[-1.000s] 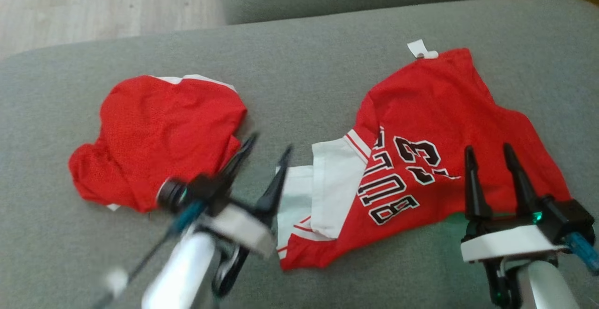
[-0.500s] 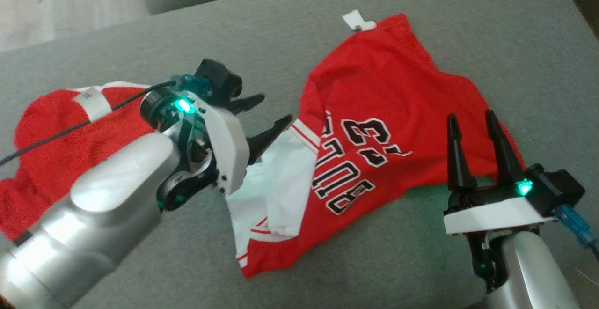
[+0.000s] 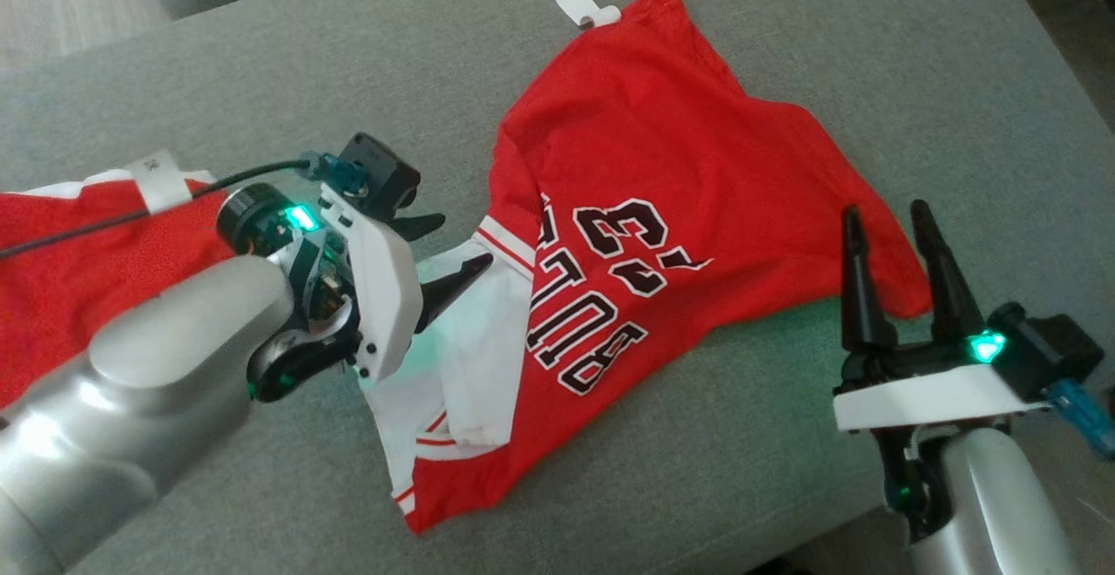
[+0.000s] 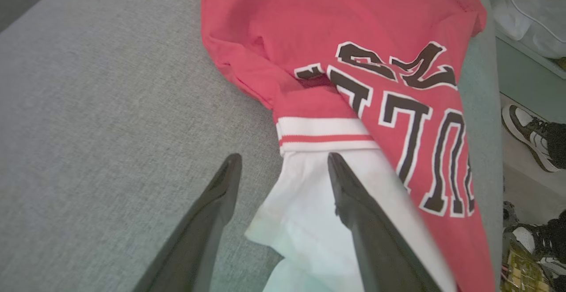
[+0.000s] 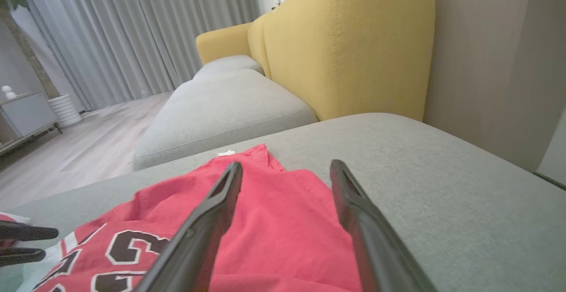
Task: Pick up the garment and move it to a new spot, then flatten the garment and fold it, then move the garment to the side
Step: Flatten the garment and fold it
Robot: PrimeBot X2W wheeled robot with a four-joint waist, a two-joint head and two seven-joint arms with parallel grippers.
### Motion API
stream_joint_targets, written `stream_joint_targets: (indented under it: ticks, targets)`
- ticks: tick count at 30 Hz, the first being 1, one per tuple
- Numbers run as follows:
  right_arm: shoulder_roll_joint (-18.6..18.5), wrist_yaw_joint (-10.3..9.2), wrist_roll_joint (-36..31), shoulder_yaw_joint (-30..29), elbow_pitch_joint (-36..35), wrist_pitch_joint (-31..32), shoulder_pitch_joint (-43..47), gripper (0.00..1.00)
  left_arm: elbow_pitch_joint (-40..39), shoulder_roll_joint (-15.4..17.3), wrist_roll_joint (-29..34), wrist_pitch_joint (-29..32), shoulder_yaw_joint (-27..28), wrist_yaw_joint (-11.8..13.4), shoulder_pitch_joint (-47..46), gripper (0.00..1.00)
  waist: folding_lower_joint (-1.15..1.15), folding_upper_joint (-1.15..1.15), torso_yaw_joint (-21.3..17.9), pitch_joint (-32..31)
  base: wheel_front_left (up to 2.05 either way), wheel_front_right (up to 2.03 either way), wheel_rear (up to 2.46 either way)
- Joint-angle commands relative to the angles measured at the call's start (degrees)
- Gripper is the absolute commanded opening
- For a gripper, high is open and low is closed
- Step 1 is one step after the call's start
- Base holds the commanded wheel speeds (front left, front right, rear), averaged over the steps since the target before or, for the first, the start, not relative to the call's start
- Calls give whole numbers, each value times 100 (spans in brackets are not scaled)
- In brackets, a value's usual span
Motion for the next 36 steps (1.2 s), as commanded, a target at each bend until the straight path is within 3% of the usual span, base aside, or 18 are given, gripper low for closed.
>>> stream_joint_targets:
  ticks: [1,9,10,11,16,25,31,36]
  targets:
    - [-40,-4,56,31,-140,-61,-155,100,-80,178,-37,-9,208,9,-312,100,0,0,-32,22,0,0,0]
    - [-40,-4,66,23,-90,-61,-193,100,-50,160,-189,161,187,9,-164,100,0,0,-116,24,0,0,0]
    - [-40,-4,69,19,-90,-61,-195,100,-58,155,-218,213,187,9,-150,42,0,0,-123,24,0,0,0]
    - [-40,-4,72,18,-90,-61,-196,100,-67,152,-268,242,186,9,-137,0,0,0,-131,24,0,0,0]
    - [-40,-4,78,2,-81,-61,-193,100,-106,214,-420,284,186,9,-197,0,0,0,-149,11,0,0,0]
    - [-40,-4,62,-12,-20,-61,-158,100,357,317,-474,-357,193,9,-795,0,0,0,-114,-134,0,0,0]
    - [-40,-4,43,80,-15,-61,-144,100,1117,433,114,-644,197,23,-1507,0,0,0,-140,-178,0,0,0]
    - [-40,-4,92,262,-41,-61,-157,100,2072,312,673,-1276,423,604,-2168,0,0,0,-280,-94,0,0,0]
